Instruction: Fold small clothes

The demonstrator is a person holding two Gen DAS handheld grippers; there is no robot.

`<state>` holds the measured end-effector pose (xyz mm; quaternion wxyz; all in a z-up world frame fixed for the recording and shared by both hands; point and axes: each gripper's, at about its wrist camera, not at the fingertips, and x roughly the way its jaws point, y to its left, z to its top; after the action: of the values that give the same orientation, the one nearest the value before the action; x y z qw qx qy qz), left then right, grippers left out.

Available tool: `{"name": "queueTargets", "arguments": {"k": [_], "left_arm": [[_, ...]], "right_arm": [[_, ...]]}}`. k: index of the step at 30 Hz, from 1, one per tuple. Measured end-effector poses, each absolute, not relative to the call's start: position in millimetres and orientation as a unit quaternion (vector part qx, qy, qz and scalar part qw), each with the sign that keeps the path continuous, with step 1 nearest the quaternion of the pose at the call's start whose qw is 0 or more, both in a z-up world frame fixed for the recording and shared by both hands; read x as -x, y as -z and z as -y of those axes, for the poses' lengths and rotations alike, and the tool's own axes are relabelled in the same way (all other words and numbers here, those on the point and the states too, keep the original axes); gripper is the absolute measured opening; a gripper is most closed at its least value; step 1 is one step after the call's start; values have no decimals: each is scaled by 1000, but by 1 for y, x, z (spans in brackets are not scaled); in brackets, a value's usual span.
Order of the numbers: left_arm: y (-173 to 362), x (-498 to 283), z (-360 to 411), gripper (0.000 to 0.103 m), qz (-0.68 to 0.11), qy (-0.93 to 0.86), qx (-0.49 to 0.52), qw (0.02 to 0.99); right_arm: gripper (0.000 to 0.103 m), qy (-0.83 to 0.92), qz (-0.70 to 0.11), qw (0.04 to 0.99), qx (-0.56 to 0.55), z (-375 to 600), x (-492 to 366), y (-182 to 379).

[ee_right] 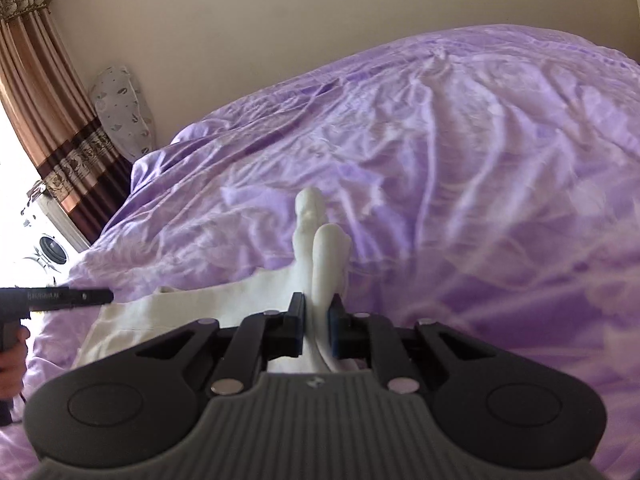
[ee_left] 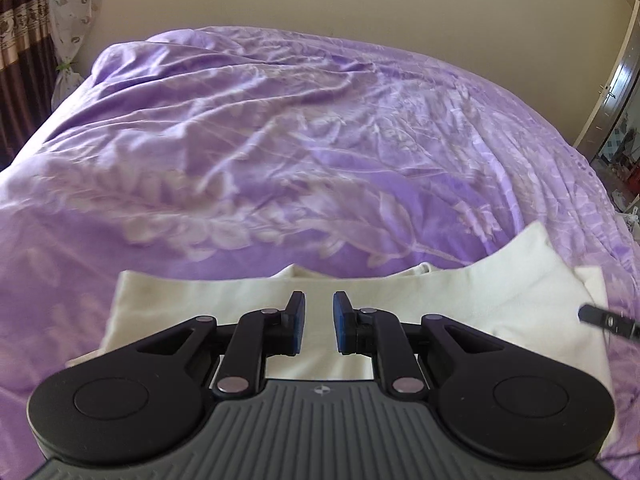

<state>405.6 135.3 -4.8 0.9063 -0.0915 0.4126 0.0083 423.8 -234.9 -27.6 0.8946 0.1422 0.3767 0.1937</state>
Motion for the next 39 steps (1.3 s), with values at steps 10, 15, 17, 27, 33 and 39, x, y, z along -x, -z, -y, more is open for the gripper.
{"name": "queueTargets", "arguments": {"k": [10, 15, 17, 27, 33, 39], "left_arm": [[-33, -341, -200, 17, -389, -25, 89, 916], [-30, -311, -244, 17, -385, -36, 128, 913], [-26, -303, -260, 17, -388, -37, 137, 911], [2, -282, -318, 17, -405, -34, 167, 898], [16, -277, -332, 17, -411, -25, 187, 892], [16, -272, -334, 19, -415, -15, 201, 887]], "right_arm": [[6, -236, -415, 857, -195, 151, -423, -22], [6, -256, -433, 840, -205, 85, -421, -26], [6, -262, -441, 835, -199, 53, -421, -26], [6, -282, -480, 814, -165, -86, -415, -1], [6, -272, -511, 808, -109, -138, -407, 24], [11, -284, -572, 759, -126, -153, -406, 61]]}}
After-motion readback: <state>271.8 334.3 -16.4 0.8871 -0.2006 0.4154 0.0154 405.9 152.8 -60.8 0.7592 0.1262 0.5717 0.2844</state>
